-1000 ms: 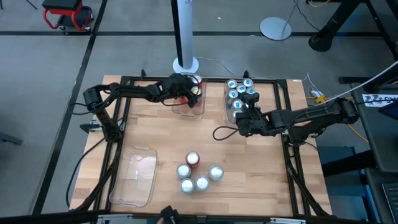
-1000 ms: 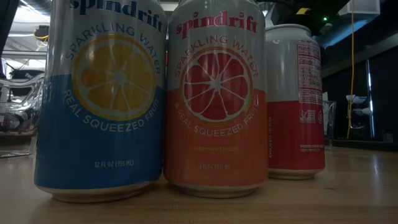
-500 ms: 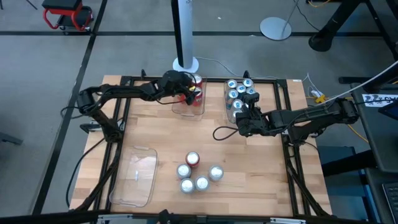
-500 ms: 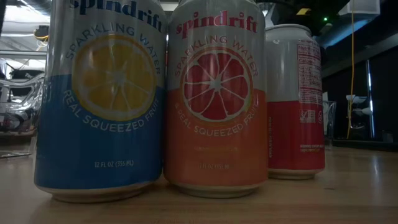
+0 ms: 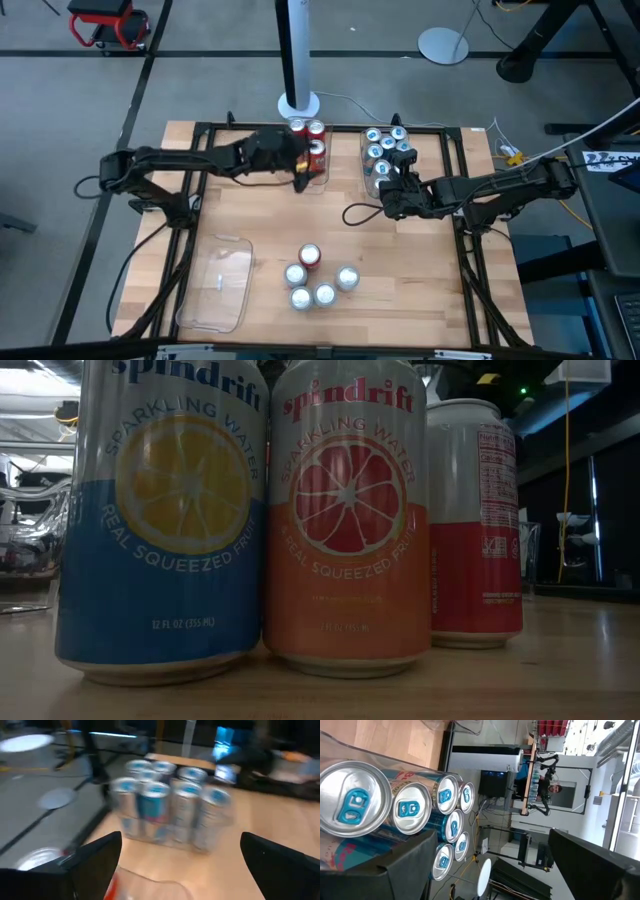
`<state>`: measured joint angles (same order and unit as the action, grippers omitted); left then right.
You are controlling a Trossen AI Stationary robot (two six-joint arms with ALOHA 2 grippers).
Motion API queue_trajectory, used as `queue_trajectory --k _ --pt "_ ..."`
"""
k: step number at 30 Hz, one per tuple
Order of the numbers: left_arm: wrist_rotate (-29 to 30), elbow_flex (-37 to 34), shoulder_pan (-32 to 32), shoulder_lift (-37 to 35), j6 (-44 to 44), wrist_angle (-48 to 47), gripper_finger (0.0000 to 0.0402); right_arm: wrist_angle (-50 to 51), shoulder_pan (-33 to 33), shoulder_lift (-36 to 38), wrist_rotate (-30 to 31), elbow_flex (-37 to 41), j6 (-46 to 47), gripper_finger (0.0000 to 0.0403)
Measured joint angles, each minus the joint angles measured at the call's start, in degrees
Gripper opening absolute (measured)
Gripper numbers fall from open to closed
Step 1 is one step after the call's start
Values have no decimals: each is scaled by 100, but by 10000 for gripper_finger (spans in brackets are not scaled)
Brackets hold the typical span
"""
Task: Sort soda cans
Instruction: Put the red soda can into the top center transparent bin
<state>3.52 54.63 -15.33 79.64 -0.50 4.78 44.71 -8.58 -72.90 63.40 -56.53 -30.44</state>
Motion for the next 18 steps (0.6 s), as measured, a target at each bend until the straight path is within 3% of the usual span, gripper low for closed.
queue_trajectory --k 3,12,18 --pt "-385 0 277 -13 228 -101 394 6 0 0 0 0 0 380" --pt "-563 0 1225 -13 502 -1203 395 0 0 0 0 0 2 380" --pt "-1086 0 1805 -13 329 -1508 395 -7 0 0 0 0 4 380"
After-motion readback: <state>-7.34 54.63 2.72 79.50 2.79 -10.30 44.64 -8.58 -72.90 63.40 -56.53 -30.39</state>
